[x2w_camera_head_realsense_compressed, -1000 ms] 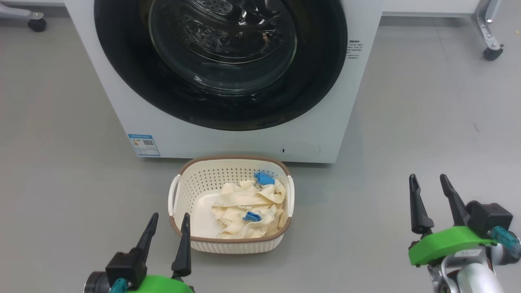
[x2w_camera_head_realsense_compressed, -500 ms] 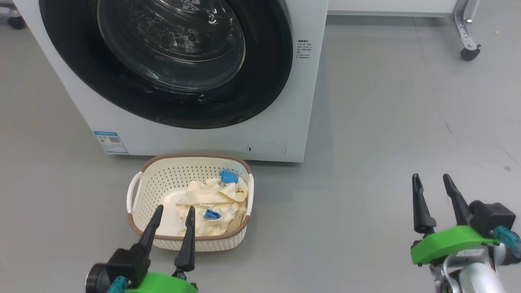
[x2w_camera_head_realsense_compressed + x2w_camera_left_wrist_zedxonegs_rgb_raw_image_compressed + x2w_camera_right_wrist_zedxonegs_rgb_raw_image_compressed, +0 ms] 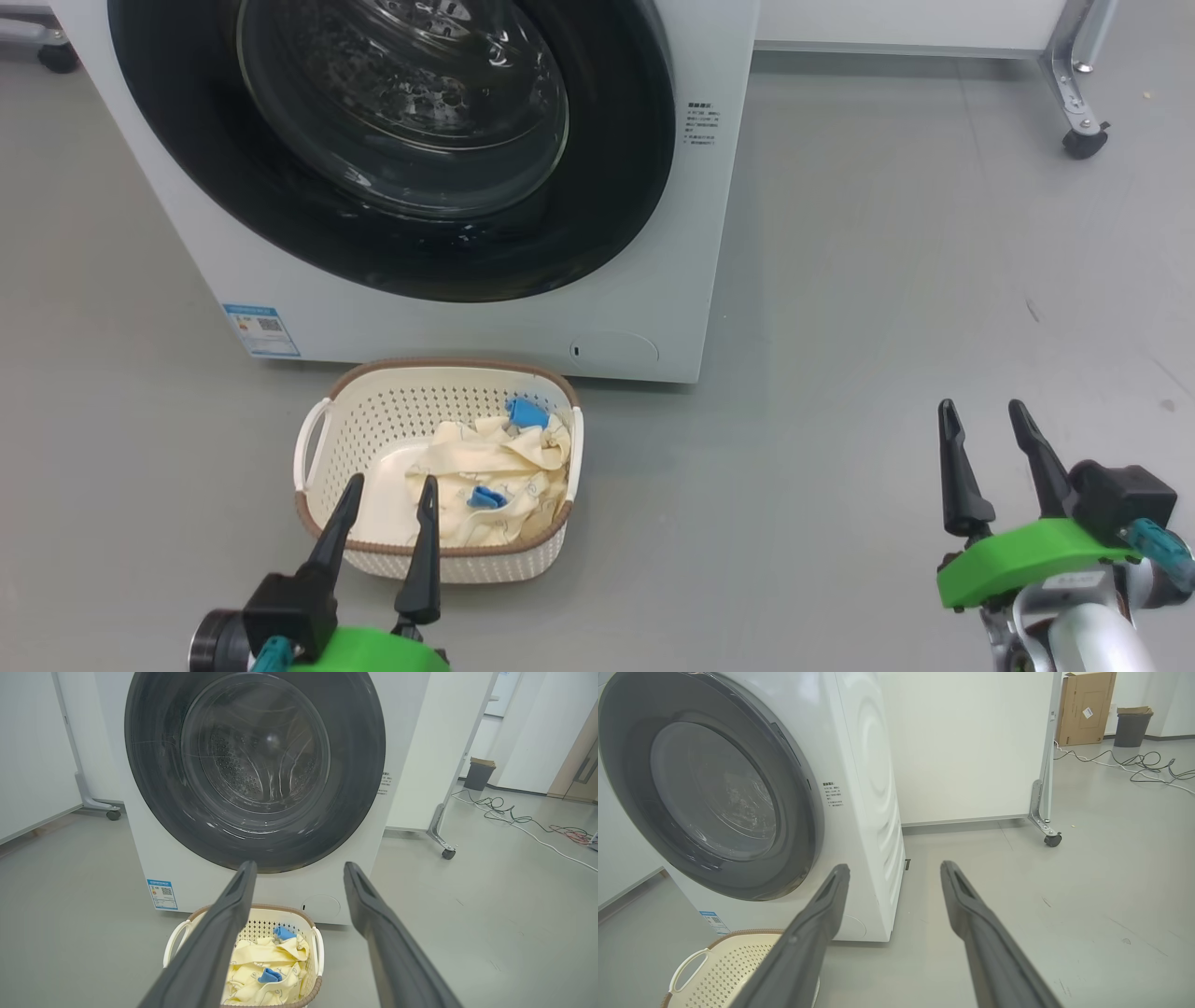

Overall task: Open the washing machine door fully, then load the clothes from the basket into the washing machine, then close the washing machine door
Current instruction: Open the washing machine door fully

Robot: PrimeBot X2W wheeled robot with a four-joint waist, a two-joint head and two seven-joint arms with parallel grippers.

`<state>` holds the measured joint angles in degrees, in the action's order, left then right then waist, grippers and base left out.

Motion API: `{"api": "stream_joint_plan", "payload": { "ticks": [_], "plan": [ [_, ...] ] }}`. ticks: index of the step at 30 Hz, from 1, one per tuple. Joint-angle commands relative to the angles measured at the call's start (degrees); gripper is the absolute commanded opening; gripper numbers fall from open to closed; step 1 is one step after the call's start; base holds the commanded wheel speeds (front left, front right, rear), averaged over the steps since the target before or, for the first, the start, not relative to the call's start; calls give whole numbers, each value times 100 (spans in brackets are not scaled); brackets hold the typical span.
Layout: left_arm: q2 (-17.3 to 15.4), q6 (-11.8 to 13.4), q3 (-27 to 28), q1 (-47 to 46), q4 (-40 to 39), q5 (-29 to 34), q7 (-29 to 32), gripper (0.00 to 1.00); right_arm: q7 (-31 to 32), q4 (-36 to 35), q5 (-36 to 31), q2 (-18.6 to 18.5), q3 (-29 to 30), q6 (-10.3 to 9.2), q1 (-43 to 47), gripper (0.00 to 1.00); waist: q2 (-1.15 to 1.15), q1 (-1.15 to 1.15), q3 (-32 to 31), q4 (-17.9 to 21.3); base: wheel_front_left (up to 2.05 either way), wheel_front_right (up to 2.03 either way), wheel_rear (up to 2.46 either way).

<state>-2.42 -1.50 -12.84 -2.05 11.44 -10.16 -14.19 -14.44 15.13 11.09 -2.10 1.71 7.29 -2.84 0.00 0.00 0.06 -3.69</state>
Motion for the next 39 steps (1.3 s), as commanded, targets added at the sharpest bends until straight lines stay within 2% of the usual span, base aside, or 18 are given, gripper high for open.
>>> {"api": "stream_joint_plan", "payload": {
  "ticks": [1,26,27,28,29,33,39],
  "plan": [
    [-45,-18,237,-175,-167,62,-81,100,-56,-173,34,-77,-144,20,-259,100,0,0,-8,1,0,0,0],
    [-45,-37,295,-175,-163,109,-81,100,-56,-175,134,-77,-138,20,-267,100,0,0,42,-24,0,0,0],
    [-45,-37,297,-177,-163,109,-81,100,-56,-166,183,-77,-138,20,-270,75,0,0,48,-24,0,0,0],
    [-45,-38,298,-180,-164,110,-81,100,-56,-159,193,-77,-140,20,-274,16,0,0,52,-24,0,0,0],
    [-45,-40,299,-181,-164,110,-81,100,-56,-157,190,-77,-143,20,-278,0,0,0,57,-23,0,0,0],
    [-45,-42,293,-195,-164,103,-81,100,-56,-187,231,-77,-158,20,-291,0,0,0,87,-27,0,0,0],
    [-45,-42,269,-235,-162,94,-81,100,-56,-161,655,-77,-208,20,-329,0,0,0,164,-52,0,0,0]
  ]
}}
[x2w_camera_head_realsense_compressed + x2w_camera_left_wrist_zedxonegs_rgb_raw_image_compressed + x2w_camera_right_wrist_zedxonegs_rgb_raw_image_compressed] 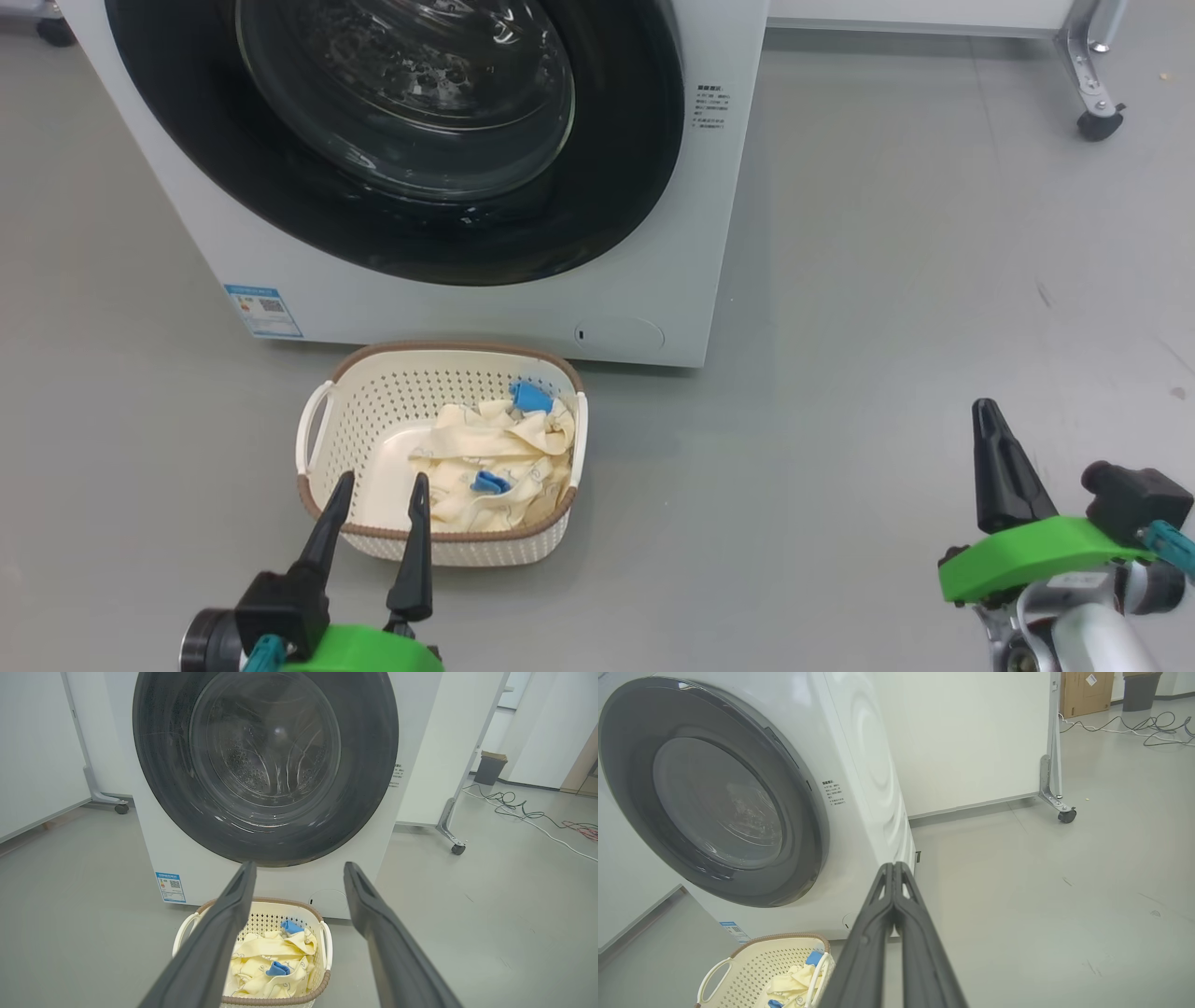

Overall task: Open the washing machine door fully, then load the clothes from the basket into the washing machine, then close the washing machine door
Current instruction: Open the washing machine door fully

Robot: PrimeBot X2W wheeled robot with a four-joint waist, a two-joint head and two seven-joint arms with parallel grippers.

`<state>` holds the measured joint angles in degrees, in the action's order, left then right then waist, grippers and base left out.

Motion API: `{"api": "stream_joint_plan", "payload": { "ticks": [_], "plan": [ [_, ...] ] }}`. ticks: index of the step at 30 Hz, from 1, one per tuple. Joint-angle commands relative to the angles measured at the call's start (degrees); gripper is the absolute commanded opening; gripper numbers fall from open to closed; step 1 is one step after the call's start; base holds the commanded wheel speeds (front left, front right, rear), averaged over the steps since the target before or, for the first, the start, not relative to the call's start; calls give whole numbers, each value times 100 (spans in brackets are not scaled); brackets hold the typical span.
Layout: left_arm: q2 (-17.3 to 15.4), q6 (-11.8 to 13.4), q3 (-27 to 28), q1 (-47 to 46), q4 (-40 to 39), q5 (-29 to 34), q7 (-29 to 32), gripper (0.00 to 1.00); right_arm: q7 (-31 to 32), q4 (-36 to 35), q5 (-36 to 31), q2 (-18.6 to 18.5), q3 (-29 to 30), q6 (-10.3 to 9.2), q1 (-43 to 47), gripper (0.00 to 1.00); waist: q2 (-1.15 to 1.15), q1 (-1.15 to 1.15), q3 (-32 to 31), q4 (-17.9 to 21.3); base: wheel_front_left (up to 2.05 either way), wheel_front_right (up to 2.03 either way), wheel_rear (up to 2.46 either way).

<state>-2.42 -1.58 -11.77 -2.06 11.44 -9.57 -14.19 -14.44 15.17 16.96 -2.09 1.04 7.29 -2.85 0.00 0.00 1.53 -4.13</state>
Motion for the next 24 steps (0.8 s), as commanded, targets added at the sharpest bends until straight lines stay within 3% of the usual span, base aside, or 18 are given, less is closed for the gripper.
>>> {"api": "stream_joint_plan", "payload": {
  "ticks": [1,8,16,24],
  "plan": [
    [-45,-35,162,-242,-160,35,-81,100,-56,-153,147,-78,-139,20,-343,0,0,0,31,-14,0,0,0],
    [-45,-41,148,-306,-166,25,-81,100,-56,13,1373,-78,-173,20,-507,0,0,0,166,-74,0,0,0],
    [-45,-58,126,-408,-184,22,-81,100,-15,331,3957,-78,-235,20,-932,0,0,0,381,-158,0,0,0],
    [-45,-67,55,-604,-206,4,-81,100,658,298,5609,-135,79,20,-1552,0,0,0,744,-272,0,0,0]
  ]
}}
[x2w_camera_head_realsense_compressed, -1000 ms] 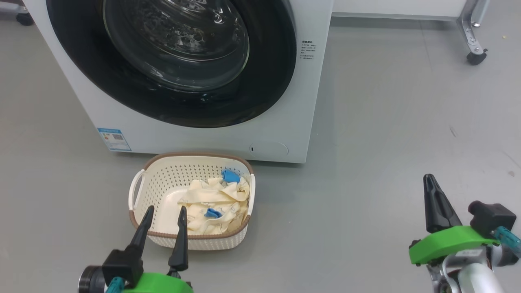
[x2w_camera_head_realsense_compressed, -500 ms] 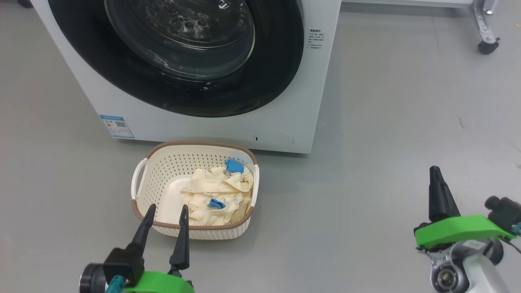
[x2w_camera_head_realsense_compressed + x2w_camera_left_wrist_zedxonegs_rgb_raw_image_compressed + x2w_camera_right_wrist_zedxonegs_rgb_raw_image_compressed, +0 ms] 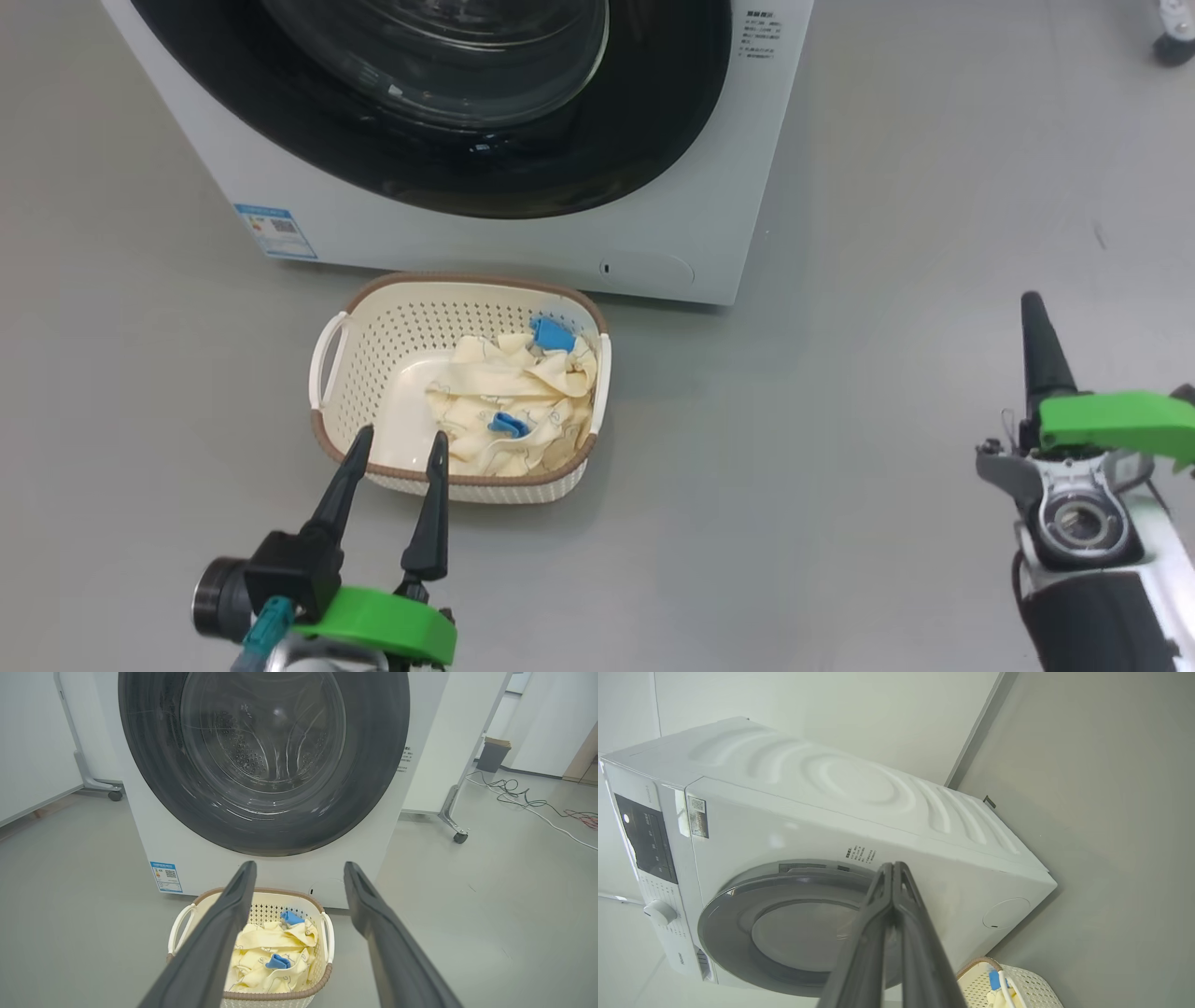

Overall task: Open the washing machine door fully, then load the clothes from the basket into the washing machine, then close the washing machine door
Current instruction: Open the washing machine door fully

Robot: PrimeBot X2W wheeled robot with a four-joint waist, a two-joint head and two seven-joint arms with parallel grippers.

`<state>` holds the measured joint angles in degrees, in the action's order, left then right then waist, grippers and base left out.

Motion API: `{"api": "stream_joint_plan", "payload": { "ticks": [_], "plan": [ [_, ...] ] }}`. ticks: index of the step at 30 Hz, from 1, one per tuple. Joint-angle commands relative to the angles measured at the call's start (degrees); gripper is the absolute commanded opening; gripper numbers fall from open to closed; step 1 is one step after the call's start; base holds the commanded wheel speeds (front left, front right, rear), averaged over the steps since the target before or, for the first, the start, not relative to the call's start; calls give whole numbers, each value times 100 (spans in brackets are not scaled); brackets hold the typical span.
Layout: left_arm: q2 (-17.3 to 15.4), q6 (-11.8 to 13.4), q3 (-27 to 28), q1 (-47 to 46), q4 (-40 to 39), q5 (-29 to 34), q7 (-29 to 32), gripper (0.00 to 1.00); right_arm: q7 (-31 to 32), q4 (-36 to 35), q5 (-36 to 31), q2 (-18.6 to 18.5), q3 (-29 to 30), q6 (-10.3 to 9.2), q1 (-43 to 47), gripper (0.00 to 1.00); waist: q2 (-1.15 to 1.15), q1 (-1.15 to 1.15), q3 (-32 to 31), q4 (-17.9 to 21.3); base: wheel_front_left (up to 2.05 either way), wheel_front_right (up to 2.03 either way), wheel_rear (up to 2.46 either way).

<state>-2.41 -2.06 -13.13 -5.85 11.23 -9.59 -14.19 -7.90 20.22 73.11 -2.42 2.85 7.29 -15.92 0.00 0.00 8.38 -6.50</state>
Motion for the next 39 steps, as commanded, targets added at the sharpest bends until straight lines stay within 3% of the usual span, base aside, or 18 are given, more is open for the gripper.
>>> {"api": "stream_joint_plan", "payload": {
  "ticks": [1,9,28,39],
  "plan": [
    [-47,-19,182,-254,-188,0,-81,100,102,-209,101,-146,-63,20,-336,0,0,0,103,-51,0,0,0],
    [-47,-36,63,-498,-214,-37,-81,100,853,-202,680,-467,73,20,-1030,0,0,0,499,-255,0,0,0],
    [-47,43,-403,-986,-286,-205,-81,100,2375,281,729,-981,-264,20,-2955,0,0,0,1422,-640,0,0,0],
    [-47,104,-684,-1209,-332,-310,-81,100,2963,865,948,-1046,-158,20,-4141,0,0,0,1768,-796,0,0,0]
  ]
}}
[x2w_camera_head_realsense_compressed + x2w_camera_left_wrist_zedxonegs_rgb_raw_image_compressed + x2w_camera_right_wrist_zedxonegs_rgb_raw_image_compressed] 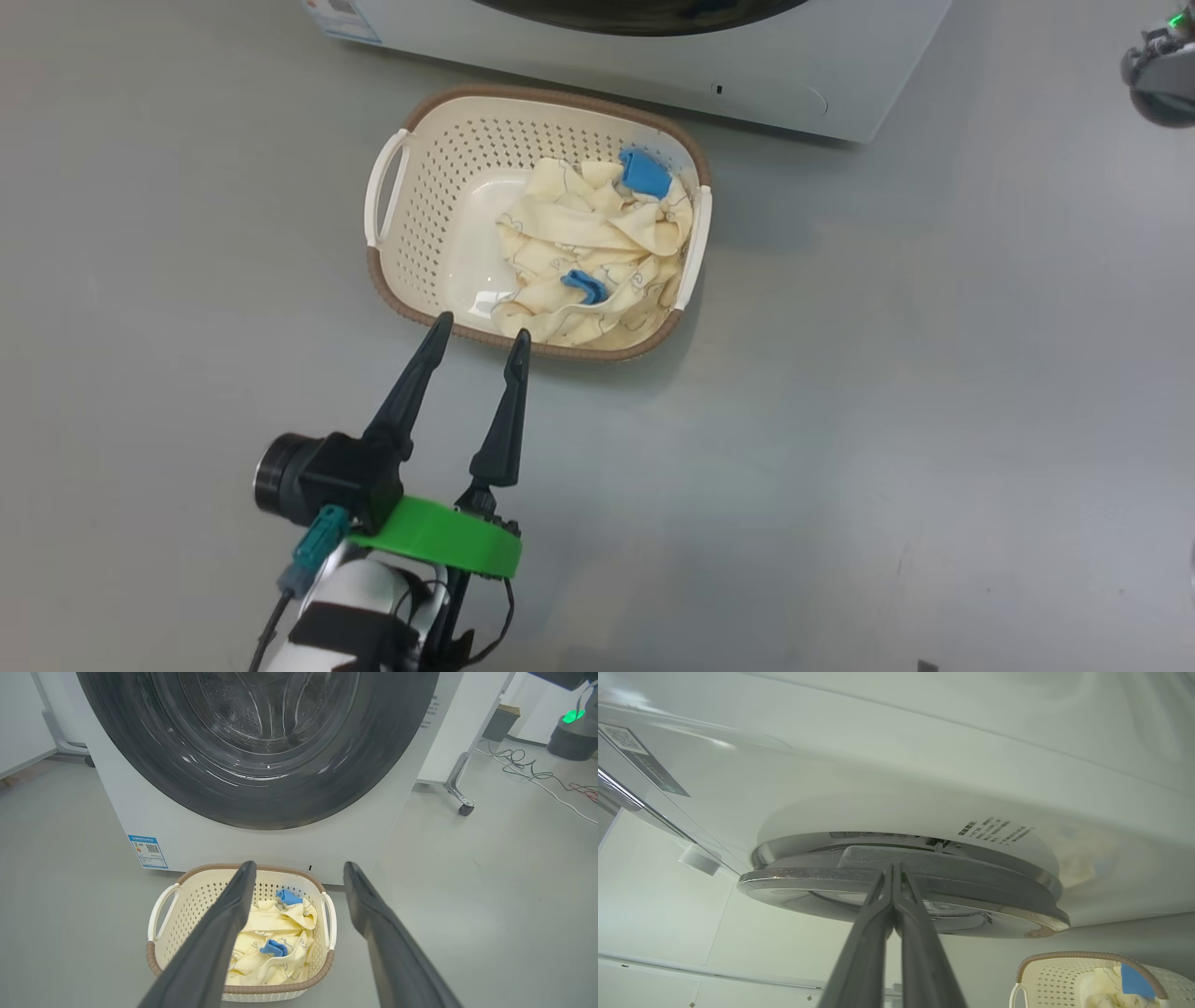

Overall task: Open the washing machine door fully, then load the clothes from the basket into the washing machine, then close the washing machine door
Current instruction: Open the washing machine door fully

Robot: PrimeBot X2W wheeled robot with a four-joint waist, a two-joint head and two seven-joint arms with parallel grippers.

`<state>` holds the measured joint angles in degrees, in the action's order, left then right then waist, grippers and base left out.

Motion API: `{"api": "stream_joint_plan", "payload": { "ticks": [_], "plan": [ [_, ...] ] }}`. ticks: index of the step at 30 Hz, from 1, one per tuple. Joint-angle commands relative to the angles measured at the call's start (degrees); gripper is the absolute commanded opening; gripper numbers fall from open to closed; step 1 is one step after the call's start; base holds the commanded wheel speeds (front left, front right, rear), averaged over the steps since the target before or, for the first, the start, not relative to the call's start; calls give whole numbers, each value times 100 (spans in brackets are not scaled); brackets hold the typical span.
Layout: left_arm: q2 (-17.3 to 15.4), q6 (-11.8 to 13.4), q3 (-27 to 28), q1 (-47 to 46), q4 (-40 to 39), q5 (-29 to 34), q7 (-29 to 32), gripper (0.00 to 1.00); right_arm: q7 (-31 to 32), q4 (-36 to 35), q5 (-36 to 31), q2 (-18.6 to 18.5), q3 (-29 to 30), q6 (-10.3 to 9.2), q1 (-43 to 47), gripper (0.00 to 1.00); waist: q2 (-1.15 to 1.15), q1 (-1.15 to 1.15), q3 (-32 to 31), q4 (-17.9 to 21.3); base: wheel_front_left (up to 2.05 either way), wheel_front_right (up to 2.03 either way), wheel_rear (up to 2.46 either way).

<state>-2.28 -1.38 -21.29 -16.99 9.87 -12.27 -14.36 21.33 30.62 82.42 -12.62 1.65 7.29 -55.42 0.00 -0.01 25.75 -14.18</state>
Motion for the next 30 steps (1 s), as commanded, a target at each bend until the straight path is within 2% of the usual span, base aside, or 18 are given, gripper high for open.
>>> {"api": "stream_joint_plan", "payload": {
  "ticks": [1,11,24,30],
  "plan": [
    [-60,42,112,-107,-198,-55,-63,100,86,-114,13,-39,-44,20,-292,0,0,1,56,-44,0,0,0],
    [-60,131,-92,-168,-269,-264,-63,100,646,712,163,-26,-44,20,-1306,0,0,1,311,-257,0,0,0],
    [-60,226,-264,-235,-314,-452,-63,100,1064,1797,337,78,31,20,-2264,0,0,1,467,-551,0,0,0],
    [-60,245,-287,-275,-355,-549,-63,100,1102,2077,180,83,-98,20,-2513,0,0,1,547,-613,0,0,0]
  ]
}}
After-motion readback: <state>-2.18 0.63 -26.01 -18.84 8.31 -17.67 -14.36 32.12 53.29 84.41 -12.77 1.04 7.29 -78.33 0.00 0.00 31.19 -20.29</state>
